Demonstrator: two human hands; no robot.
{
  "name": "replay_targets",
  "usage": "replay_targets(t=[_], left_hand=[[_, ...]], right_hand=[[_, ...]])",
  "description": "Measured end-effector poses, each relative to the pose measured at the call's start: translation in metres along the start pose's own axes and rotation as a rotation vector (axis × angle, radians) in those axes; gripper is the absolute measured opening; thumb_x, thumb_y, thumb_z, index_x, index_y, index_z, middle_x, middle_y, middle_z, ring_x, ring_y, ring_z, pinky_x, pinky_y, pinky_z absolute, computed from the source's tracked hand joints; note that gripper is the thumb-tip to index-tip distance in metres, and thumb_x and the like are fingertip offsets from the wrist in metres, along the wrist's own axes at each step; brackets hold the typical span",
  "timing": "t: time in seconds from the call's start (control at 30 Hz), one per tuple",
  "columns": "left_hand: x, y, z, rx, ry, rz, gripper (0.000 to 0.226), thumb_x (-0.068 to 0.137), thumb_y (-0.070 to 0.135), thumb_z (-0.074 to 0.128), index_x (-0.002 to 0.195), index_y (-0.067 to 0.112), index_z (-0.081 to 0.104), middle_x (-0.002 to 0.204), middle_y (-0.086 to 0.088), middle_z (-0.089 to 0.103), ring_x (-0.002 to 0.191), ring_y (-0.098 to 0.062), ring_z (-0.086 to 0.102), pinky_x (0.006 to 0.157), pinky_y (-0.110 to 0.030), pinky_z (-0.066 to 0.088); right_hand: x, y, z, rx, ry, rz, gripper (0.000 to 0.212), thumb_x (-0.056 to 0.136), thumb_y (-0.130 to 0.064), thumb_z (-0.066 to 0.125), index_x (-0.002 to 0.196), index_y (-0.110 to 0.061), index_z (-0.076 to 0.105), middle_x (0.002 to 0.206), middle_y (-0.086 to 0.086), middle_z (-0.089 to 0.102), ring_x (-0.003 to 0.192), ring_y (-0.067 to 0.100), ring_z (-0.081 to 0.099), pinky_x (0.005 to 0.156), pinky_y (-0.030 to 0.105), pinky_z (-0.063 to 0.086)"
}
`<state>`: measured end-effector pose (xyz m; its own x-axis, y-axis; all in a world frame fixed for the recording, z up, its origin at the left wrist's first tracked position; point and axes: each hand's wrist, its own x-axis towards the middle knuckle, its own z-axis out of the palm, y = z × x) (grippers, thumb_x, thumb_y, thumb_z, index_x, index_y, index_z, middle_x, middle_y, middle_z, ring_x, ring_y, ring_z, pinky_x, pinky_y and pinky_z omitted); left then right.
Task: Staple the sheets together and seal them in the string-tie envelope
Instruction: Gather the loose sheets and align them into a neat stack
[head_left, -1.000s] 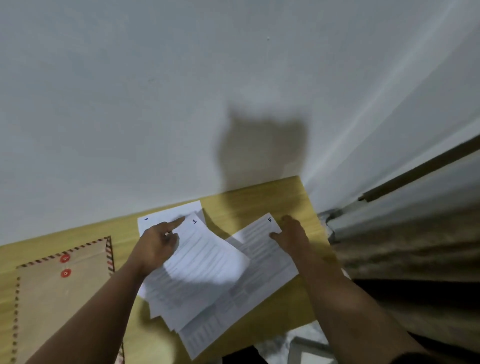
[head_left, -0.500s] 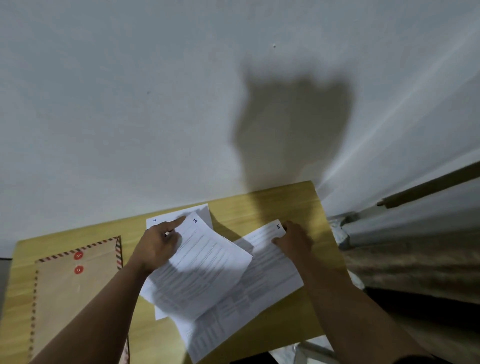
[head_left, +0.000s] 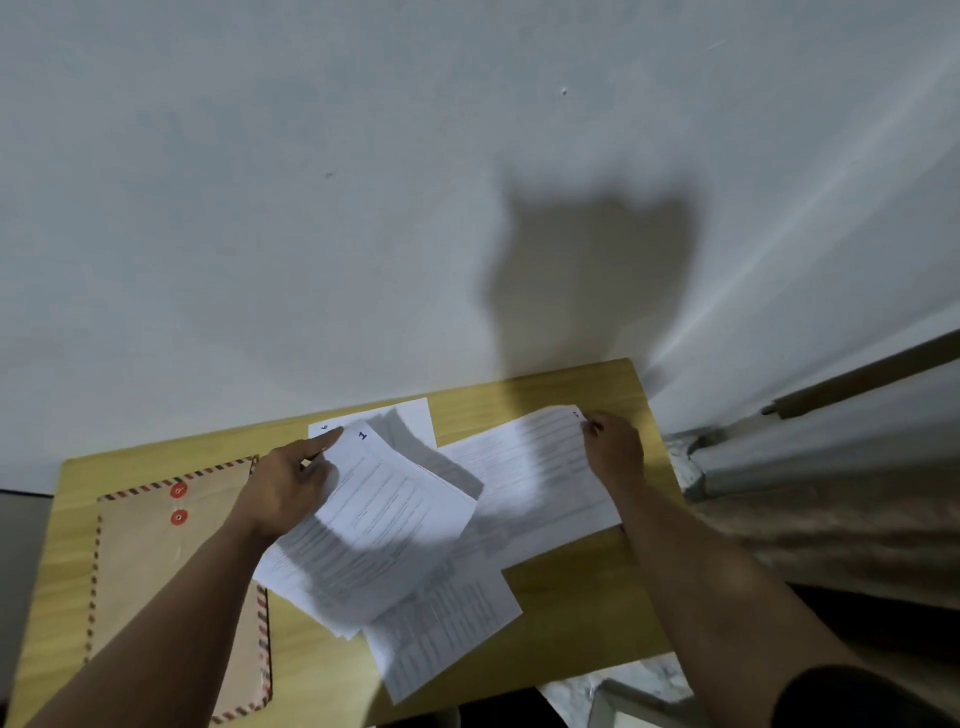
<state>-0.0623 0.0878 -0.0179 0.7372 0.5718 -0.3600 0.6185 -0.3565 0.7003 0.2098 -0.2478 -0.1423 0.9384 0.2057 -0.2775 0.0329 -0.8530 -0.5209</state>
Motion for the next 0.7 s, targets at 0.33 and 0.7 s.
replay_targets(t=[0.33, 0.7], left_hand=[[-0.026, -0.029, -0.064, -0.007, 0.177, -0.096, 0.042, 0.101, 0.009, 0.060, 0.138, 0.029, 0.064, 0.119, 0.001, 0.074, 0.101, -0.020, 0.068, 0.083, -0.032, 0.047], [-0.044, -0.062, -0.129, -0.094, 0.423, -0.153, 0.042, 0.098, 0.006, 0.063, 0.139, 0.015, 0.065, 0.112, -0.009, 0.070, 0.104, -0.025, 0.064, 0.093, -0.035, 0.046]], right_hand=[[0.010, -0.041, -0.004, -0.273, 0.072, 0.028, 0.047, 0.097, -0.022, 0.060, 0.143, -0.025, 0.052, 0.131, 0.010, 0.060, 0.117, 0.036, 0.059, 0.091, 0.051, 0.050], [-0.084, -0.111, 0.071, -0.295, -0.321, -0.441, 0.039, 0.095, -0.027, 0.060, 0.135, -0.028, 0.061, 0.138, 0.000, 0.060, 0.125, 0.025, 0.056, 0.103, 0.047, 0.043]])
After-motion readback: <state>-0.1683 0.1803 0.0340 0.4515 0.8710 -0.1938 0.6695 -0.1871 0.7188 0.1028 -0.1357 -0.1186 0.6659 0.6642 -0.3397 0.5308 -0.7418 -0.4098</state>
